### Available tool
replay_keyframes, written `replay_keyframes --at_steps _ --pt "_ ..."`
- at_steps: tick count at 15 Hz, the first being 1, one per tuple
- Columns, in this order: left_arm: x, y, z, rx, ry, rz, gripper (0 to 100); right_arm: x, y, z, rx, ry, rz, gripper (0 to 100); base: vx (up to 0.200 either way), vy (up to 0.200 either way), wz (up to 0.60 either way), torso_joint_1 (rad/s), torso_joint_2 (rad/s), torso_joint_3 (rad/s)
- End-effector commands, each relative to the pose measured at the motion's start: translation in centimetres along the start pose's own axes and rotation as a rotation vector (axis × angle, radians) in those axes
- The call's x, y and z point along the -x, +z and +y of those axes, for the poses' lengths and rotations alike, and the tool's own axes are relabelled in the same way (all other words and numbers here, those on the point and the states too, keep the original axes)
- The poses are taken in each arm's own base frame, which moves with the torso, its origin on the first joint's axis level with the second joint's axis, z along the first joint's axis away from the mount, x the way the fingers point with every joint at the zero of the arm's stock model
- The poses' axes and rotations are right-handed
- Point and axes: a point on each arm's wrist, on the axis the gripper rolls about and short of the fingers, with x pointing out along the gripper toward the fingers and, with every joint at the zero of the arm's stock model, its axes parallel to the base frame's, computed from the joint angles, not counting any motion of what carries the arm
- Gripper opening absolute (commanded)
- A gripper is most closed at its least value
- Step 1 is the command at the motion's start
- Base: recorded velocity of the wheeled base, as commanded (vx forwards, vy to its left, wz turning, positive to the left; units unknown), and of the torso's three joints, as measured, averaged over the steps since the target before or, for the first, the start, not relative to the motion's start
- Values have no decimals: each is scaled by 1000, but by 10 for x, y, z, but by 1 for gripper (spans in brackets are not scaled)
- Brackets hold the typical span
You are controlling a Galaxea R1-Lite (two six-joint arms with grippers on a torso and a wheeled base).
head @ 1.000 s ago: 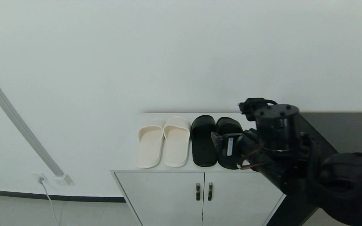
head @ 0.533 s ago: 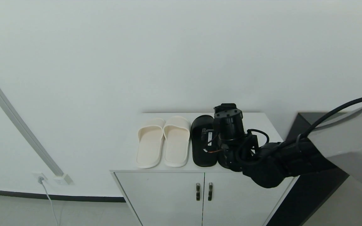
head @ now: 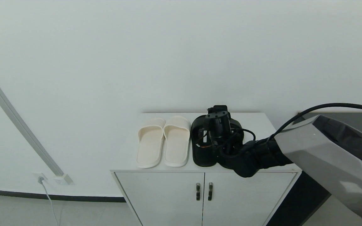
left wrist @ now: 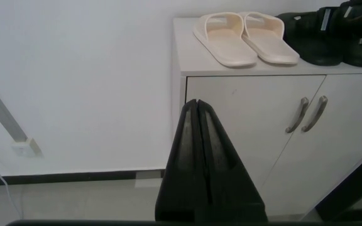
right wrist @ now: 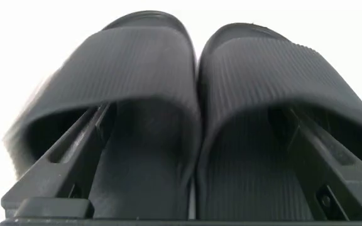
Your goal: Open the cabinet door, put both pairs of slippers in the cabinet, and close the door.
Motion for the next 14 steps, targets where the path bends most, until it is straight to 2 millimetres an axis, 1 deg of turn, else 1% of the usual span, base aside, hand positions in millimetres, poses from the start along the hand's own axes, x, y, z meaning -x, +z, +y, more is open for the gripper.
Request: replay_keyframes --at_steps 1,3,6,7,10,14 --pt "0 0 0 1 0 0 0 -9 -5 3 -3 -6 0 100 0 0 0 0 0 0" --pt "0 0 0 3 0 2 0 -12 -10 6 1 -9 3 100 0 0 0 0 0 0" --pt "0 0 0 3 -1 0 0 -15 -9 2 -4 -19 1 100 0 0 0 0 0 0" --pt "0 0 0 3 0 2 0 -15 -9 2 -5 -19 1 0 0 0 0 0 0 0" --pt "0 0 0 3 0 2 0 -15 -10 2 -4 -19 2 0 0 0 0 0 0 0" --pt "0 0 0 4 0 2 0 -13 -5 0 -13 -34 -7 0 0 0 0 0 0 0"
